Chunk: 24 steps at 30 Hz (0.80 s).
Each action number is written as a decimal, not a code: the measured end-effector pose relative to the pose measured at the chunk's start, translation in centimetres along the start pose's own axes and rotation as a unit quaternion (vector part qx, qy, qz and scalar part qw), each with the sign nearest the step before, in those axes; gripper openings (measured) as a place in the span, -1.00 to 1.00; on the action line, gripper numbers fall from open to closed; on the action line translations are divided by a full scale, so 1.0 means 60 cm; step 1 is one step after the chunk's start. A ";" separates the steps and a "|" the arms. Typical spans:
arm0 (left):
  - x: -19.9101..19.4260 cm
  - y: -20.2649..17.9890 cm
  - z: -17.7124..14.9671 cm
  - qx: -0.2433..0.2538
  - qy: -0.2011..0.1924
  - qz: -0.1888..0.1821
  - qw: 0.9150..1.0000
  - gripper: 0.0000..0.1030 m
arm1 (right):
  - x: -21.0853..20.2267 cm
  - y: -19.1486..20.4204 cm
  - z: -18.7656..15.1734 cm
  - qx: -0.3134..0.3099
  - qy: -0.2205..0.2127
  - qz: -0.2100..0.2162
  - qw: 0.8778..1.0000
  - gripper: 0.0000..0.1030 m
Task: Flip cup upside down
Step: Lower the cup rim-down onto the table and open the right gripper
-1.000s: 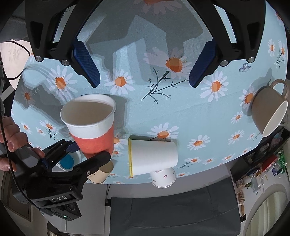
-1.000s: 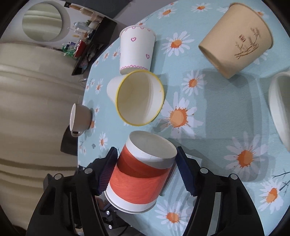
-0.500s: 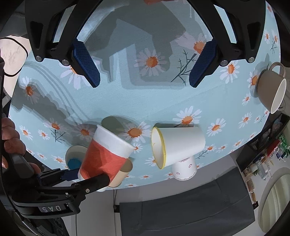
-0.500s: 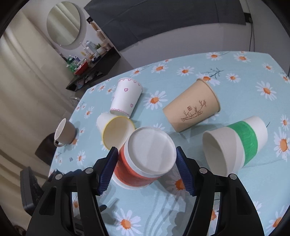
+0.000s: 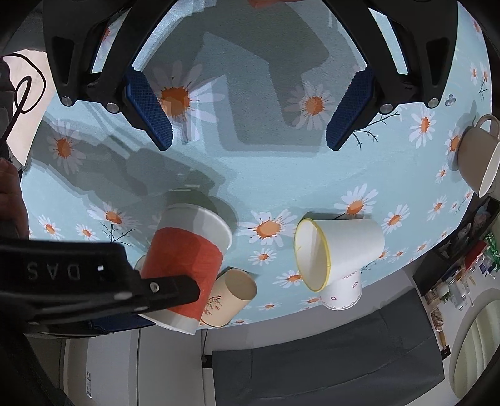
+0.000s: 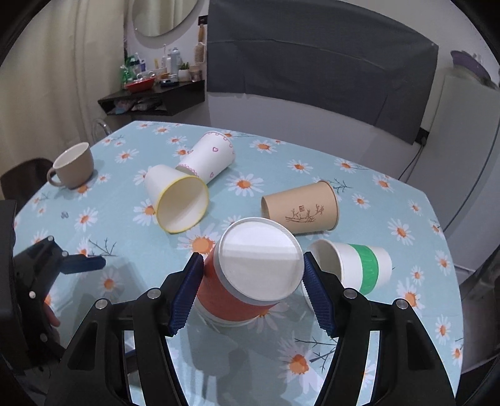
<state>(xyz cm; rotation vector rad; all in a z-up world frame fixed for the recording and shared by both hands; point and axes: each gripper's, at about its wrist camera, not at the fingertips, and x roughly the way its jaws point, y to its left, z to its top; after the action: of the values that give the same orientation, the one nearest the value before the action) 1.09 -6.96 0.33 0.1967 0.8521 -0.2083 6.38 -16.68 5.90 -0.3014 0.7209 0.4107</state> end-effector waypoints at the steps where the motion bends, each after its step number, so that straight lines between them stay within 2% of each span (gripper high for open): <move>1: 0.001 -0.002 -0.001 0.000 0.001 -0.002 1.000 0.87 | -0.001 0.008 -0.003 -0.010 0.000 -0.006 1.000 0.17; 7: 0.009 0.001 -0.011 -0.009 0.005 -0.012 1.000 0.87 | -0.002 0.048 -0.015 -0.047 -0.003 -0.019 0.999 0.17; 11: 0.008 0.016 -0.021 -0.020 0.005 -0.002 1.000 0.87 | 0.002 0.073 -0.018 -0.072 -0.008 -0.032 0.997 0.17; 17: 0.011 0.033 -0.032 -0.036 0.008 -0.005 0.999 0.87 | 0.007 0.090 -0.022 -0.074 -0.017 -0.038 0.996 0.18; 24: 0.013 0.035 -0.038 -0.037 0.007 -0.012 0.999 0.87 | -0.010 0.086 -0.030 -0.051 -0.031 -0.017 0.998 0.44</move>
<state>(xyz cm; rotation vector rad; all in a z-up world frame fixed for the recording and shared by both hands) 0.50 -4.42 -1.57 0.1193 0.8757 -0.1975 2.55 -13.00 4.42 -0.3956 0.6346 0.4240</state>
